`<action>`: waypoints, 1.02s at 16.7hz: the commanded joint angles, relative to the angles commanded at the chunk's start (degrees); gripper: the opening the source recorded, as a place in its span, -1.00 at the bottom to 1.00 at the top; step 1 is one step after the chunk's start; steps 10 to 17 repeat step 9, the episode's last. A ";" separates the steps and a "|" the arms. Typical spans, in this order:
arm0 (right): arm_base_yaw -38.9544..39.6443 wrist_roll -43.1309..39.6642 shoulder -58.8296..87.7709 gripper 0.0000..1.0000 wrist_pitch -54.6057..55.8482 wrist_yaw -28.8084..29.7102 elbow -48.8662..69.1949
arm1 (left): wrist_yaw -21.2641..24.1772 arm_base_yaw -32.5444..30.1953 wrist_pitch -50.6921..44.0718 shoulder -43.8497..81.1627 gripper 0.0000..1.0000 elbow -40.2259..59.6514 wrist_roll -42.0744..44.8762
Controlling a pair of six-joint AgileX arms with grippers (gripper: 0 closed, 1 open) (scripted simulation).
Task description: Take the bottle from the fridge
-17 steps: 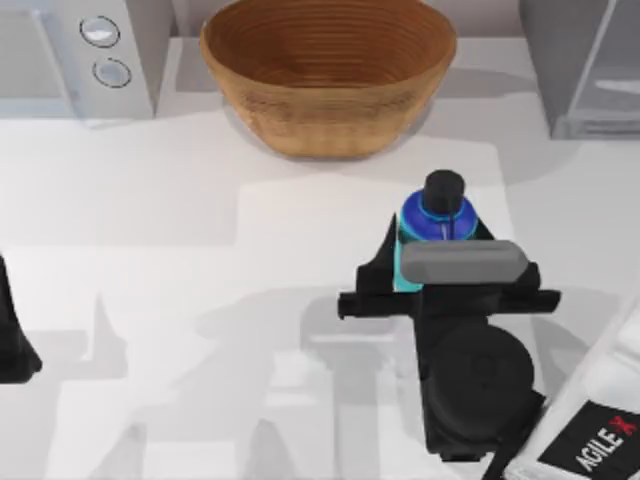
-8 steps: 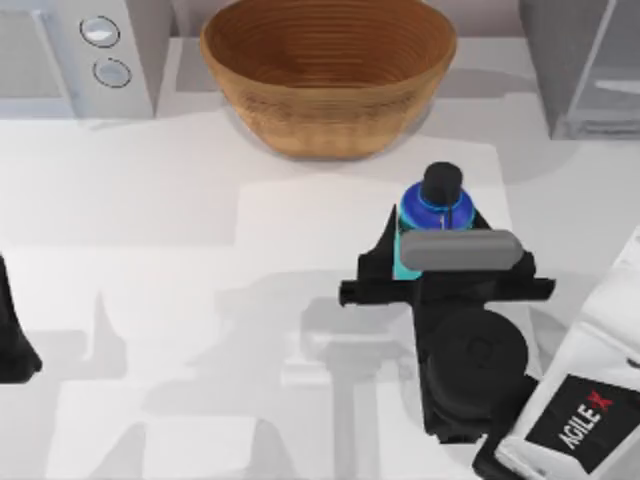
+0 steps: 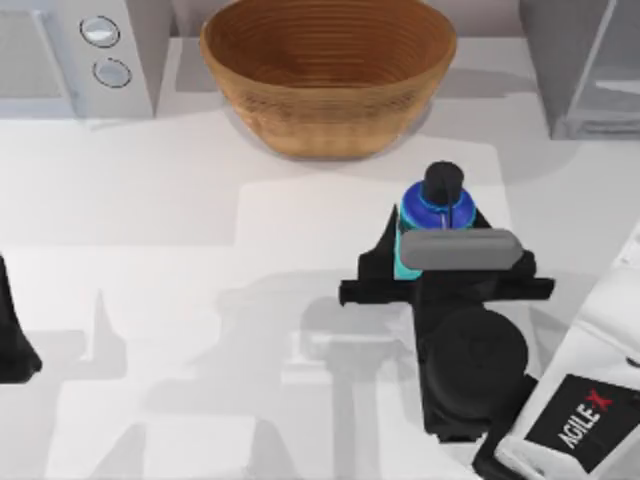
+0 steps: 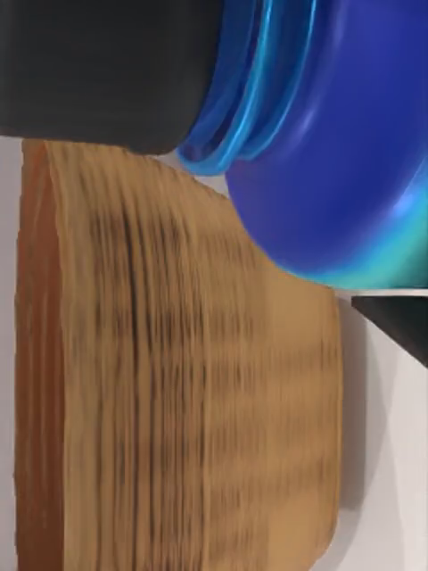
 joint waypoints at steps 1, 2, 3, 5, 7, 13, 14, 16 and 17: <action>0.00 0.00 0.00 0.66 0.00 0.00 0.00 | 0.00 0.00 0.00 0.00 1.00 0.00 0.00; 0.00 0.00 0.00 0.81 0.00 0.00 0.00 | 0.00 0.00 0.00 0.00 1.00 0.00 0.00; 0.00 0.00 0.00 0.96 0.00 0.00 0.00 | 0.00 0.00 0.00 0.00 1.00 0.00 0.00; 0.00 0.00 0.00 1.00 0.00 0.00 0.00 | 0.00 0.00 0.00 0.00 1.00 0.00 0.00; 0.00 0.00 0.00 1.00 0.00 0.00 0.00 | 0.00 0.00 0.00 0.00 1.00 0.00 0.00; 0.00 0.00 0.00 1.00 0.00 0.00 0.00 | 0.00 0.00 0.00 0.00 1.00 0.00 0.00; 0.00 0.00 0.00 1.00 0.00 0.00 0.00 | 0.00 0.00 0.00 0.00 1.00 0.00 0.00; 0.00 0.00 0.00 1.00 0.00 0.00 0.00 | 0.00 0.00 0.00 0.00 1.00 0.00 0.00; 0.00 0.00 0.00 1.00 0.00 0.00 0.00 | 0.00 0.00 0.00 0.00 1.00 0.00 0.00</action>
